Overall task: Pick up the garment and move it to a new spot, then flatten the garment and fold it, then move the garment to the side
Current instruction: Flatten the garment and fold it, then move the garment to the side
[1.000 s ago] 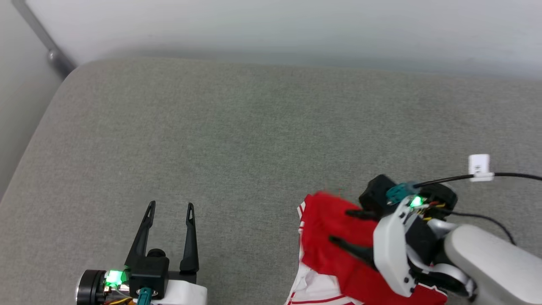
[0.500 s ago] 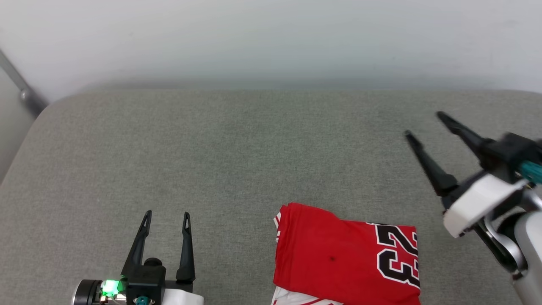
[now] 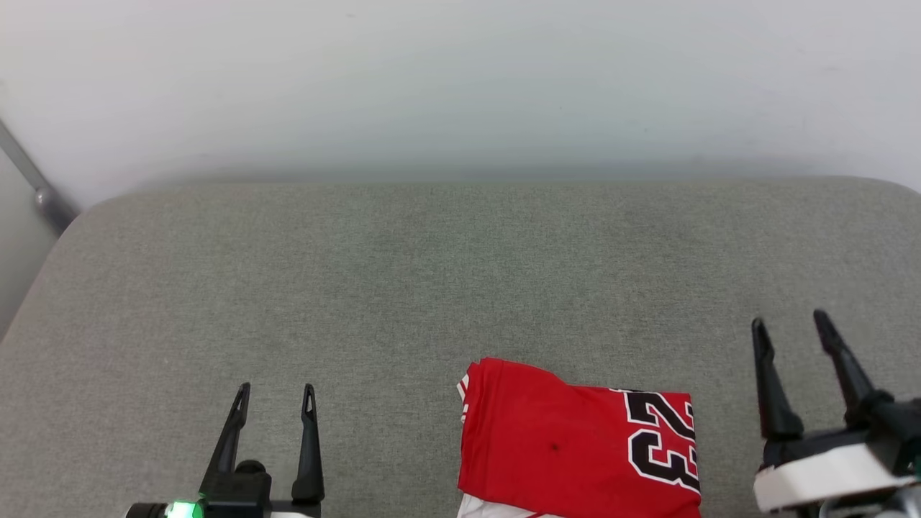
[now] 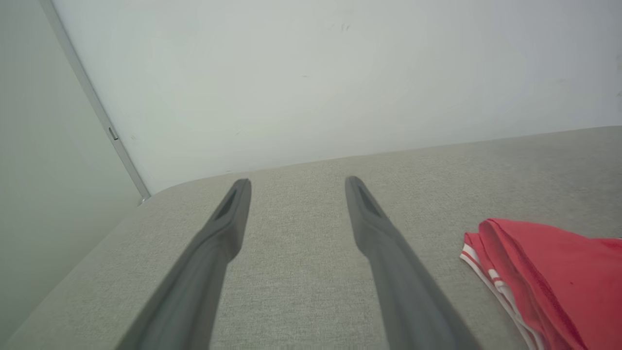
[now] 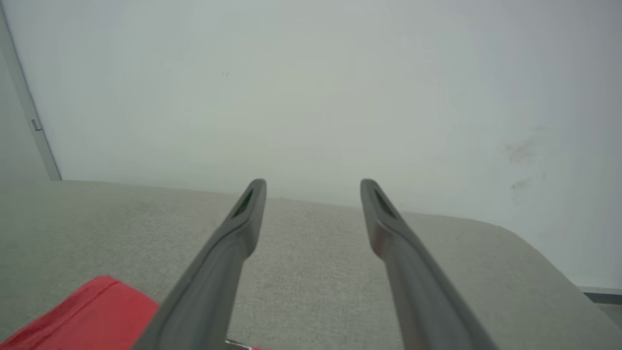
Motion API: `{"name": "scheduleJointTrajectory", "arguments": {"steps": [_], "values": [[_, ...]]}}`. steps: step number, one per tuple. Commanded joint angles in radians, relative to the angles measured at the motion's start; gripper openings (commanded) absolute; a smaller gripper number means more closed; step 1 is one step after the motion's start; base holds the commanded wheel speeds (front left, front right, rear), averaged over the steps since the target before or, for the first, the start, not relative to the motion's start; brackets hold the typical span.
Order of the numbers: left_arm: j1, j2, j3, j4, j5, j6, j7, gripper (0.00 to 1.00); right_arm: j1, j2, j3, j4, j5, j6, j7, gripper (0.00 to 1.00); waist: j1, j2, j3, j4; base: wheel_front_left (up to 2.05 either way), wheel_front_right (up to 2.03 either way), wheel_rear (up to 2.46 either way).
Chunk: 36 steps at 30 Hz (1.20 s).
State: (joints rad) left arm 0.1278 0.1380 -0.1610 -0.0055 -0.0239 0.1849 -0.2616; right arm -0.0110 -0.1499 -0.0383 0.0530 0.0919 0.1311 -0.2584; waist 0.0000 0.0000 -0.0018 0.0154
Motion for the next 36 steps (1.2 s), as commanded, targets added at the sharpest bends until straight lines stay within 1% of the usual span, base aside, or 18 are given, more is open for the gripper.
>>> {"name": "scheduleJointTrajectory", "arguments": {"steps": [1, 6, 9, 15, 23, 27, 32, 36], "values": [[0.015, -0.004, 0.003, -0.003, -0.002, -0.003, -0.004, 1.00, 0.029, 0.021, -0.009, -0.013, -0.003, -0.001, -0.006, 1.00, 0.0000, 0.0000, -0.004, 0.000, 0.00, 0.00, 0.00], [0.037, -0.013, 0.020, -0.013, -0.008, -0.008, -0.004, 1.00, 0.112, 0.076, -0.030, -0.051, 0.000, -0.001, -0.006, 1.00, 0.0000, 0.0000, -0.016, 0.002, 0.00, 0.00, 0.00], [0.049, -0.018, 0.027, -0.017, -0.011, -0.016, -0.004, 1.00, 0.146, 0.090, -0.044, -0.071, 0.008, -0.001, -0.007, 1.00, 0.0000, 0.0000, -0.022, 0.007, 0.00, 0.00, 0.00], [0.064, -0.030, 0.035, -0.024, -0.009, -0.030, -0.004, 1.00, 0.201, 0.101, -0.047, -0.094, 0.015, -0.001, -0.007, 1.00, 0.0000, 0.0000, -0.029, 0.013, 0.00, 0.00, 0.00], [0.071, -0.040, 0.048, -0.027, -0.004, -0.043, -0.004, 1.00, 0.219, 0.102, -0.038, -0.096, 0.037, -0.001, -0.007, 1.00, 0.0000, 0.0000, -0.032, 0.014, 0.00, 0.00, 0.00], [0.070, -0.043, 0.054, -0.026, 0.000, -0.049, -0.004, 1.00, 0.200, 0.102, -0.034, -0.105, 0.024, -0.001, -0.007, 1.00, 0.0000, 0.0000, -0.031, 0.014, 0.00, 0.00, 0.00], [0.072, -0.047, 0.059, -0.027, 0.003, -0.052, -0.004, 1.00, 0.114, 0.097, -0.034, -0.140, -0.002, -0.001, -0.007, 1.00, 0.0000, 0.0000, -0.026, 0.009, 0.00, 0.00, 0.00], [0.065, -0.051, 0.060, -0.027, 0.004, -0.058, -0.004, 1.00, 0.012, 0.040, -0.032, -0.169, -0.002, -0.001, -0.007, 1.00, 0.0000, 0.0000, -0.019, 0.011, 0.00, 0.00, 0.00]]}}
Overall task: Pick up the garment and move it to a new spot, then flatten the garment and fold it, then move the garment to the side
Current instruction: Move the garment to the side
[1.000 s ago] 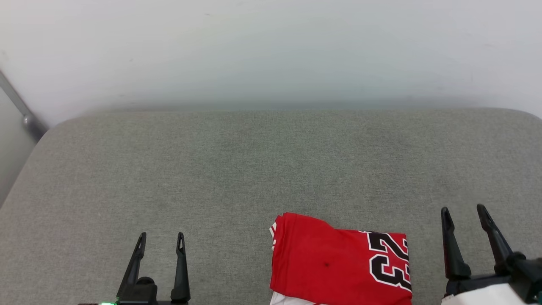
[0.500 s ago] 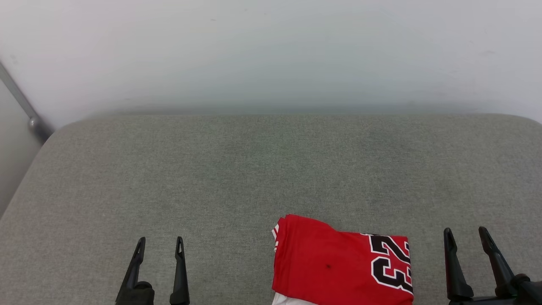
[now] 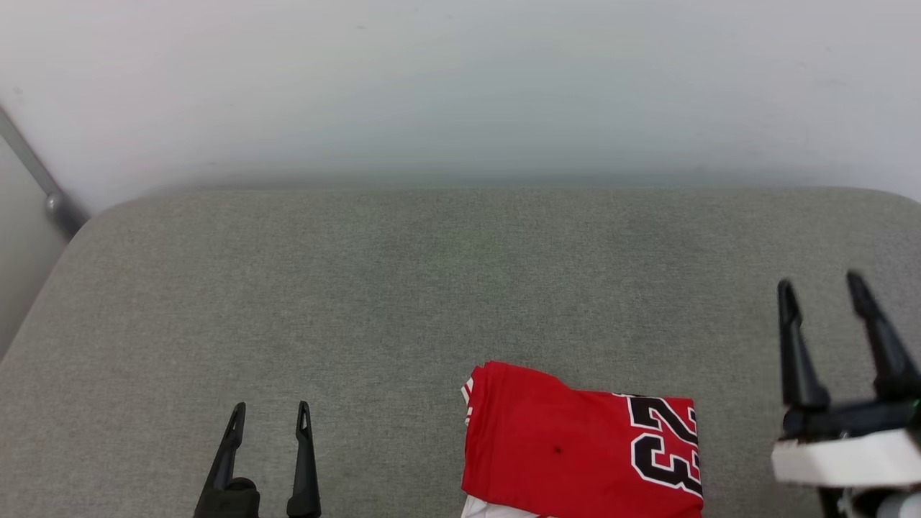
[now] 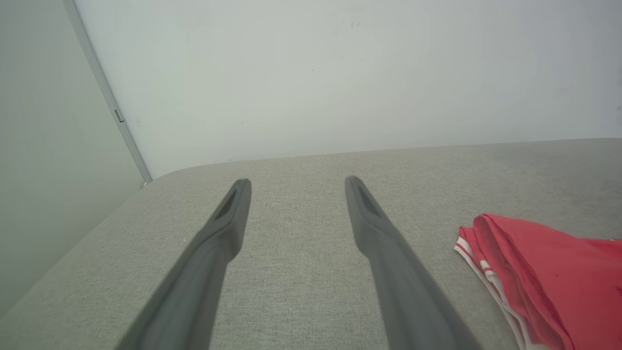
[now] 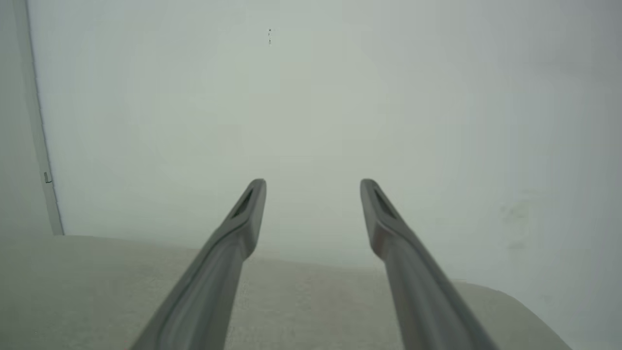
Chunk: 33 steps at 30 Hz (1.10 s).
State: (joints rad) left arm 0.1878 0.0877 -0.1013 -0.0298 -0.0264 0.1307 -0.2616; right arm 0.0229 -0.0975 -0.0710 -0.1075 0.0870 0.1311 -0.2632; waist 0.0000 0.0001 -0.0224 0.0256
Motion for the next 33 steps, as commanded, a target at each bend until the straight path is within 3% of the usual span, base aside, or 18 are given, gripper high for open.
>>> {"name": "scheduleJointTrajectory", "arguments": {"steps": [1, 5, 8, 12, 17, 22, 27, 33], "values": [[0.003, -0.001, 0.001, -0.003, 0.008, -0.006, -0.004, 1.00, -0.051, -0.034, 0.005, -0.012, 0.009, -0.001, 0.000, 1.00, 0.0000, -0.0001, 0.004, 0.001, 0.00, 0.00, 0.00], [-0.001, -0.004, 0.004, -0.006, 0.006, -0.005, -0.004, 1.00, -0.140, -0.096, 0.024, -0.024, 0.035, -0.001, 0.042, 1.00, 0.0000, -0.0001, 0.014, -0.002, 0.00, 0.00, 0.00], [-0.002, -0.006, 0.004, -0.008, 0.009, -0.008, -0.004, 1.00, -0.211, -0.169, 0.058, -0.008, 0.091, -0.001, 0.154, 1.00, 0.0000, -0.0001, 0.022, -0.003, 0.00, 0.00, 0.00], [-0.005, -0.008, 0.012, -0.011, 0.009, -0.011, -0.004, 1.00, -0.254, -0.259, 0.138, -0.017, 0.225, -0.001, 0.440, 1.00, 0.0000, -0.0001, 0.037, -0.006, 0.00, 0.00, 0.00], [-0.024, -0.010, 0.023, -0.015, 0.007, -0.013, -0.004, 1.00, -0.255, -0.375, 0.201, -0.038, 0.475, -0.001, 0.827, 1.00, 0.0000, -0.0001, 0.066, -0.011, 0.00, 0.00, 0.00], [-0.046, -0.013, 0.027, -0.015, 0.008, -0.018, -0.004, 1.00, -0.209, -0.452, 0.220, -0.016, 0.650, -0.001, 1.062, 1.00, 0.0000, -0.0001, 0.097, -0.012, 0.00, 0.00, 0.00], [-0.069, -0.016, 0.025, -0.017, 0.013, -0.024, -0.004, 1.00, -0.158, -0.455, 0.212, 0.035, 0.756, -0.001, 1.179, 1.00, 0.0000, -0.0001, 0.129, -0.006, 0.00, 0.00, 0.00], [-0.104, -0.017, 0.025, -0.025, 0.014, -0.031, -0.004, 1.00, -0.132, -0.414, 0.195, 0.098, 0.833, -0.001, 1.237, 1.00, 0.0000, -0.0001, 0.191, 0.006, 0.00, 0.00, 0.00]]}}
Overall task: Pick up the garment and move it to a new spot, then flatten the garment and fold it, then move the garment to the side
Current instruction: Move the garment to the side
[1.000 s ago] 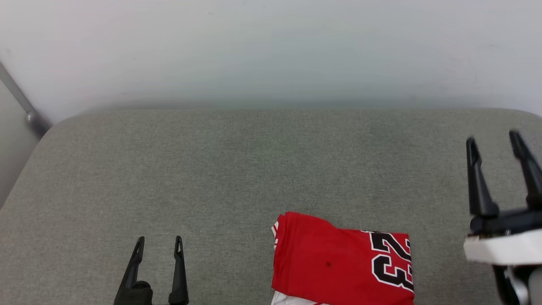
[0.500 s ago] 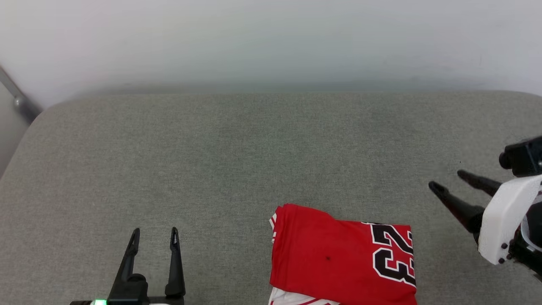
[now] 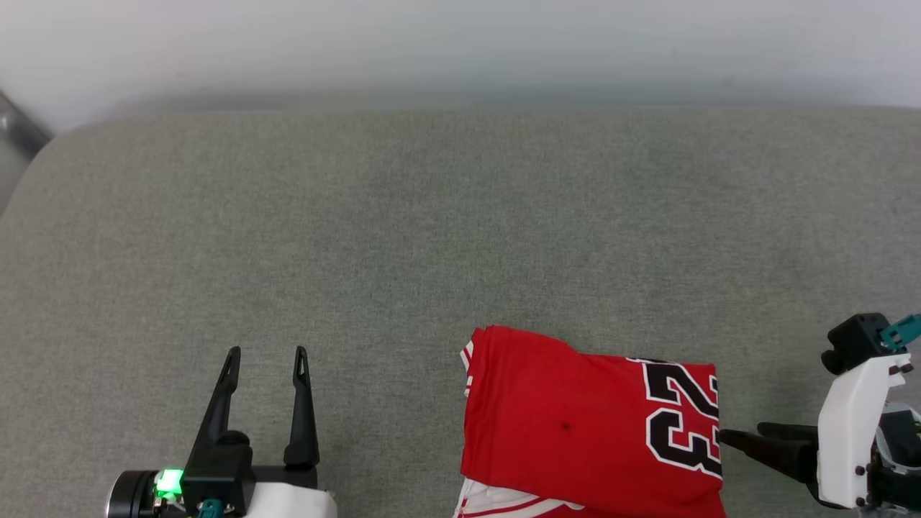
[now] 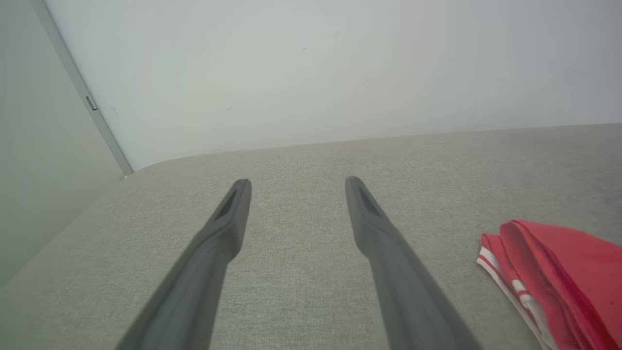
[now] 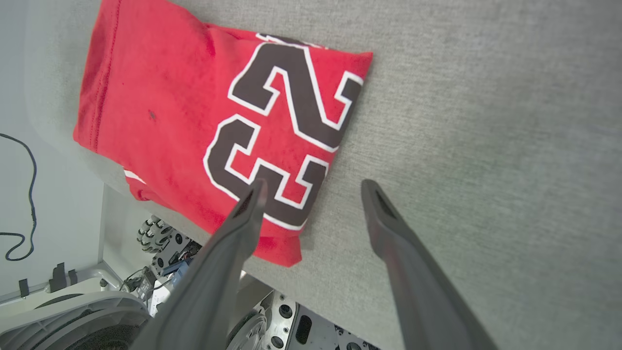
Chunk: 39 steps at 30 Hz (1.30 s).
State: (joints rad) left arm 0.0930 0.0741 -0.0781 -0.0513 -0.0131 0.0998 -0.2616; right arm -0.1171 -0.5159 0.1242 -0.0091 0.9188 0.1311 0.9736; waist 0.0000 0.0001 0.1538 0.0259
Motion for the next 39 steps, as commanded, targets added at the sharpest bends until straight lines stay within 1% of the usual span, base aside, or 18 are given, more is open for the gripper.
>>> {"name": "scheduleJointTrajectory", "arguments": {"steps": [1, 4, 6, 7, 13, 16, 17, 18, 19, 26, 31, 32, 33, 39], "values": [[-0.017, -0.004, 0.000, -0.004, 0.002, -0.003, -0.004, 1.00, 0.003, 0.011, 0.001, 0.009, 0.008, -0.001, 0.001, 1.00, 0.0000, -0.0001, 0.027, 0.009, 0.00, 0.00, 0.00], [-0.038, -0.005, -0.003, -0.006, 0.003, -0.003, -0.004, 1.00, -0.021, 0.042, 0.001, 0.037, 0.033, -0.001, -0.001, 1.00, 0.0000, -0.0001, 0.062, 0.020, 0.00, 0.00, 0.00], [-0.051, -0.006, -0.006, -0.006, 0.001, -0.005, -0.004, 1.00, -0.031, 0.054, 0.013, 0.050, 0.049, -0.001, 0.003, 1.00, 0.0000, -0.0001, 0.086, 0.029, 0.00, 0.00, 0.00], [-0.073, -0.007, -0.010, -0.001, 0.000, -0.009, -0.004, 1.00, -0.045, 0.071, 0.033, 0.072, 0.066, -0.001, -0.004, 1.00, 0.0000, -0.0001, 0.116, 0.042, 0.00, 0.00, 0.00], [-0.102, -0.011, -0.016, 0.004, -0.002, -0.009, -0.004, 1.00, -0.049, 0.082, 0.114, 0.119, 0.093, -0.001, -0.014, 1.00, 0.0000, -0.0001, 0.146, 0.063, 0.00, 0.00, 0.00], [-0.104, -0.012, -0.019, 0.006, -0.002, -0.008, -0.004, 1.00, -0.054, 0.069, 0.156, 0.123, 0.101, -0.001, -0.019, 1.00, 0.0000, -0.0001, 0.151, 0.069, 0.00, 0.00, 0.00], [-0.105, -0.012, -0.020, 0.007, -0.002, -0.008, -0.004, 1.00, -0.055, 0.063, 0.167, 0.122, 0.104, -0.001, -0.027, 0.87, 0.0000, -0.0001, 0.151, 0.071, 0.00, 0.00, 0.00], [-0.106, -0.013, -0.020, 0.008, -0.002, -0.007, -0.004, 1.00, -0.060, 0.056, 0.177, 0.117, 0.108, -0.001, -0.035, 0.26, 0.0000, -0.0001, 0.151, 0.072, 0.00, 0.00, 0.00], [-0.105, -0.013, -0.021, 0.008, -0.001, -0.006, -0.004, 1.00, -0.065, 0.048, 0.185, 0.112, 0.112, -0.001, -0.044, 0.00, 0.0000, -0.0001, 0.148, 0.073, 0.00, 0.00, 0.00], [-0.080, -0.016, -0.019, 0.025, -0.003, -0.004, -0.004, 1.00, -0.118, -0.045, 0.231, 0.055, 0.123, -0.001, -0.120, 0.00, 0.0000, -0.0001, 0.100, 0.062, 0.00, 0.00, 0.00], [-0.056, -0.016, -0.009, 0.028, -0.006, -0.001, -0.004, 1.00, -0.161, -0.116, 0.267, 0.004, 0.121, -0.001, -0.157, 0.00, 0.0000, -0.0001, 0.051, 0.027, 0.00, 0.00, 0.00], [-0.038, -0.016, 0.002, 0.018, -0.006, 0.002, -0.004, 1.00, -0.199, -0.163, 0.295, -0.035, 0.114, -0.001, -0.160, 0.00, 0.0000, -0.0001, 0.034, -0.019, 0.00, 0.00, 0.00], [-0.016, -0.015, 0.010, 0.008, -0.005, 0.003, -0.004, 1.00, -0.238, -0.211, 0.320, -0.069, 0.100, -0.001, -0.157, 0.00, 0.0000, -0.0001, 0.031, -0.081, 0.00, 0.00, 0.00], [-0.013, -0.008, 0.034, -0.012, -0.001, -0.001, -0.003, 1.00, -0.320, -0.311, 0.339, -0.079, 0.044, -0.001, -0.172, 0.00, 0.0000, -0.0001, 0.066, -0.215, 0.00, 0.00, 0.00]]}}
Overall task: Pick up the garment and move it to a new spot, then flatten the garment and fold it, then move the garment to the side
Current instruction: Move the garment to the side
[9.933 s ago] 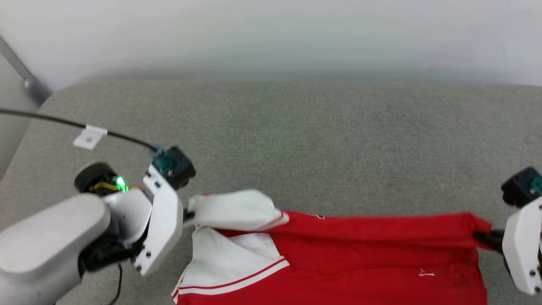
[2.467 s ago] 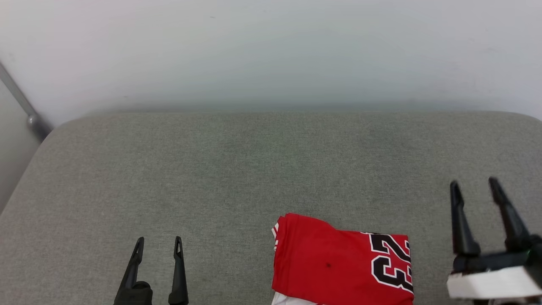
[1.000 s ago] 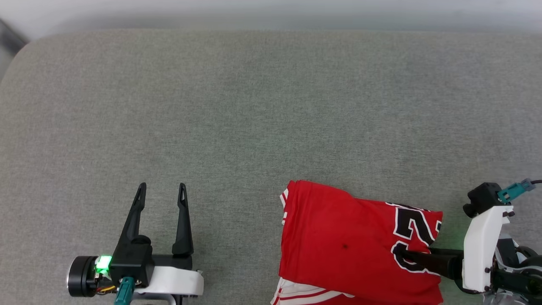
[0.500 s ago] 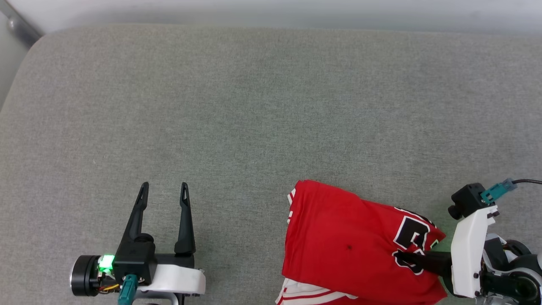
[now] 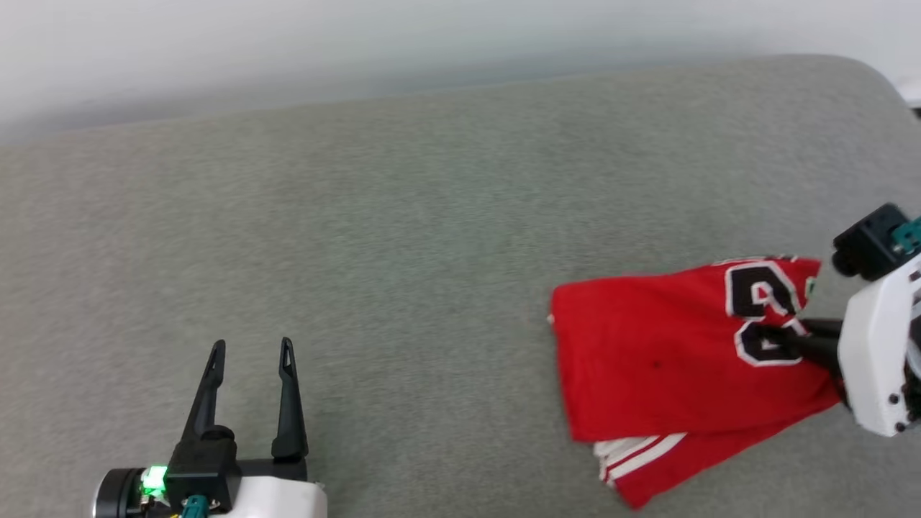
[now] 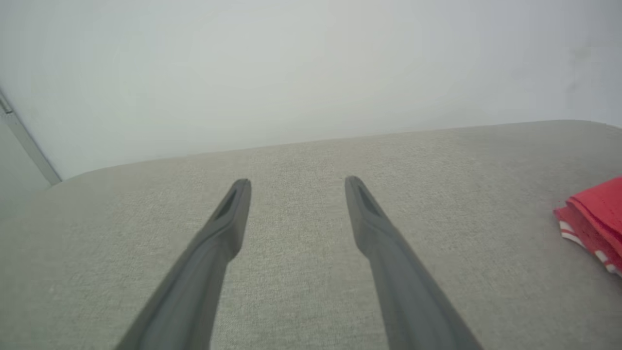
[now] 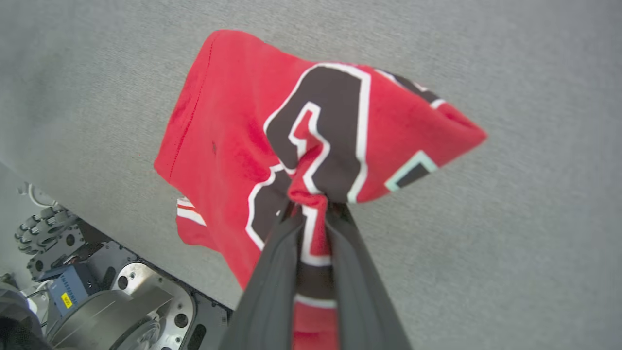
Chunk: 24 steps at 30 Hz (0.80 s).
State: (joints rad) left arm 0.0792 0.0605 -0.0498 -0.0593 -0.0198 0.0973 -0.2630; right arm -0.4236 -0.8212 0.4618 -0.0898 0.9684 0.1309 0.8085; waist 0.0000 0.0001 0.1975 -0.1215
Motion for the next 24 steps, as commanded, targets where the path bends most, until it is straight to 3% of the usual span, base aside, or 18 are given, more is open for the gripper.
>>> {"name": "scheduleJointTrajectory", "arguments": {"steps": [1, 5, 8, 24], "values": [[-0.004, 0.008, 0.008, -0.009, 0.007, 0.000, -0.002, 1.00, -0.029, -0.025, 0.003, 0.008, -0.020, 0.000, -0.014, 0.00, 0.0000, -0.0001, 0.034, -0.086, 0.00, 0.00, 0.00], [-0.040, 0.036, 0.013, -0.032, 0.020, -0.015, -0.002, 1.00, -0.127, -0.090, -0.017, 0.099, -0.096, 0.000, -0.093, 0.00, 0.0000, -0.0001, 0.122, -0.167, 0.00, 0.00, 0.00], [-0.066, 0.053, 0.015, -0.046, 0.026, -0.019, -0.002, 1.00, -0.174, -0.110, -0.035, 0.172, -0.131, -0.001, -0.137, 0.00, 0.0000, -0.0001, 0.176, -0.181, 0.00, 0.00, 0.00], [-0.152, 0.112, 0.025, -0.126, 0.030, -0.011, -0.002, 1.00, -0.318, -0.133, -0.204, 0.523, -0.323, -0.001, -0.258, 0.00, 0.0000, -0.0001, 0.381, -0.151, 0.00, 0.00, 0.00]]}}
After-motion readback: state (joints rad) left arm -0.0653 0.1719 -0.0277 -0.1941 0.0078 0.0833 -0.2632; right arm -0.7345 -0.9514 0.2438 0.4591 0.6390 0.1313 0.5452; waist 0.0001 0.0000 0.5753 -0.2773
